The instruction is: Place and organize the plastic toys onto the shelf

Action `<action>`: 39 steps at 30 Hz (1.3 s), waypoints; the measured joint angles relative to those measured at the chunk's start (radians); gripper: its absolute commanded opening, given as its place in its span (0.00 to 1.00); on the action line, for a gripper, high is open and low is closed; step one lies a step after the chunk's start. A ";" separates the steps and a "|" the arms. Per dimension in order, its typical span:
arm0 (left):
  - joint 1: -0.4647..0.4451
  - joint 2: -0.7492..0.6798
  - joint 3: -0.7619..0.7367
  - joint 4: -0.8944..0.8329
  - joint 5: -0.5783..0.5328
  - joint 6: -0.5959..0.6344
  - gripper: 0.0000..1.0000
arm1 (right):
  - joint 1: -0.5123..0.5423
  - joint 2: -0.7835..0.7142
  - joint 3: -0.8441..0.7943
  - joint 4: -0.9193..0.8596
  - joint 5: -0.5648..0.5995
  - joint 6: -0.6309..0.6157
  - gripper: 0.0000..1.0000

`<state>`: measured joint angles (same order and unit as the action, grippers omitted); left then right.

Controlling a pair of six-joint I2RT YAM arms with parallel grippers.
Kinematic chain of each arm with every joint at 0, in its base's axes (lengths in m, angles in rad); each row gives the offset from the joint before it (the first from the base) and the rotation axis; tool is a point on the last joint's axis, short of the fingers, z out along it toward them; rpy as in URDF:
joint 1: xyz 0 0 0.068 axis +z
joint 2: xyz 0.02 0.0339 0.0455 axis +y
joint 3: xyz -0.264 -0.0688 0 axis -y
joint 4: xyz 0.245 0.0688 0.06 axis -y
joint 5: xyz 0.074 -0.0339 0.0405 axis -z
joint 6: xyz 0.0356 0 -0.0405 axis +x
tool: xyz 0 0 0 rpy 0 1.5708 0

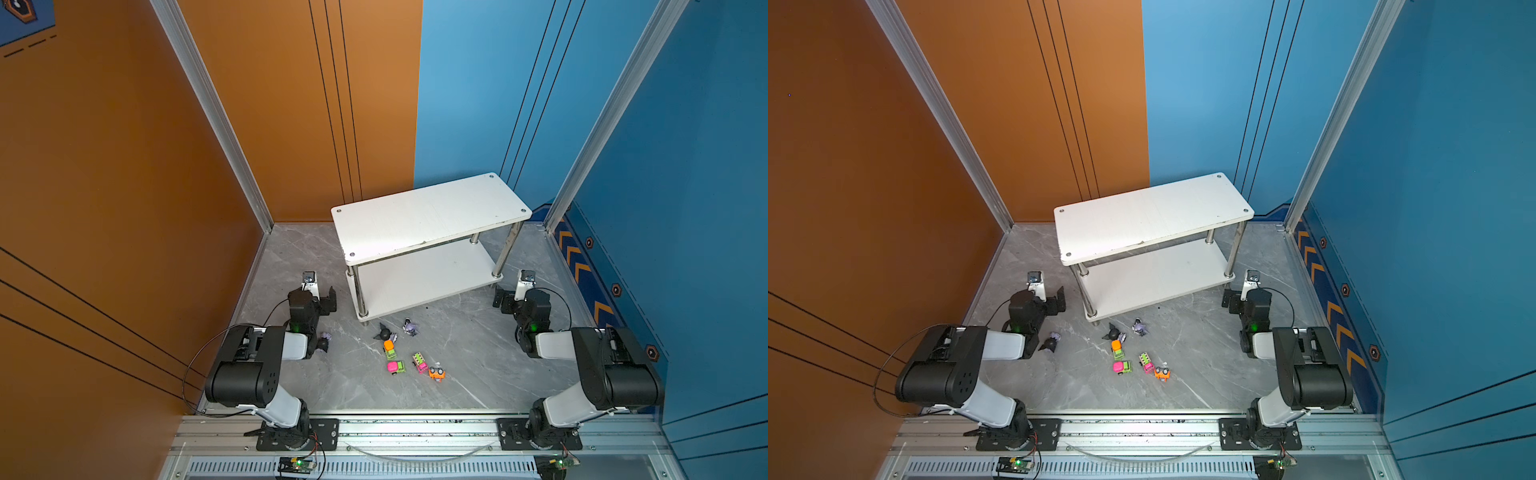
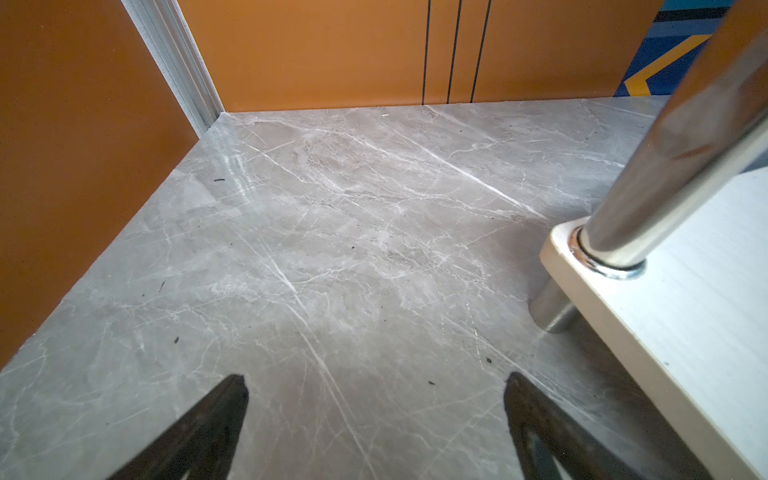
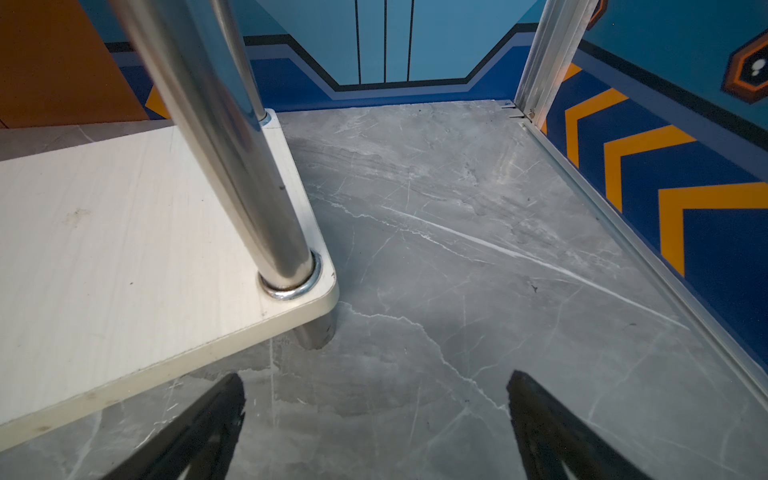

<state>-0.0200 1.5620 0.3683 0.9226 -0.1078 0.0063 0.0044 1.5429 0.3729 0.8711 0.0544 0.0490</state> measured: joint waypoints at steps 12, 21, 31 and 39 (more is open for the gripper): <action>0.000 0.000 0.000 0.000 0.000 0.000 0.98 | 0.000 0.000 0.000 0.000 0.000 0.000 1.00; -0.069 -0.085 -0.008 -0.044 -0.131 0.008 0.98 | 0.069 -0.090 0.024 -0.137 0.115 -0.001 1.00; -0.250 -0.352 0.035 -0.203 -0.603 -0.043 0.98 | 0.149 -0.371 0.142 -0.443 0.270 0.081 1.00; -0.269 -0.562 0.140 -0.663 -0.717 -0.390 0.97 | 0.150 -0.496 0.197 -0.731 0.362 0.215 1.00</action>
<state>-0.2890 0.9997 0.5087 0.2592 -0.8246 -0.3840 0.1543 1.0466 0.5697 0.1402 0.4168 0.2638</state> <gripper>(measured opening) 0.978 0.999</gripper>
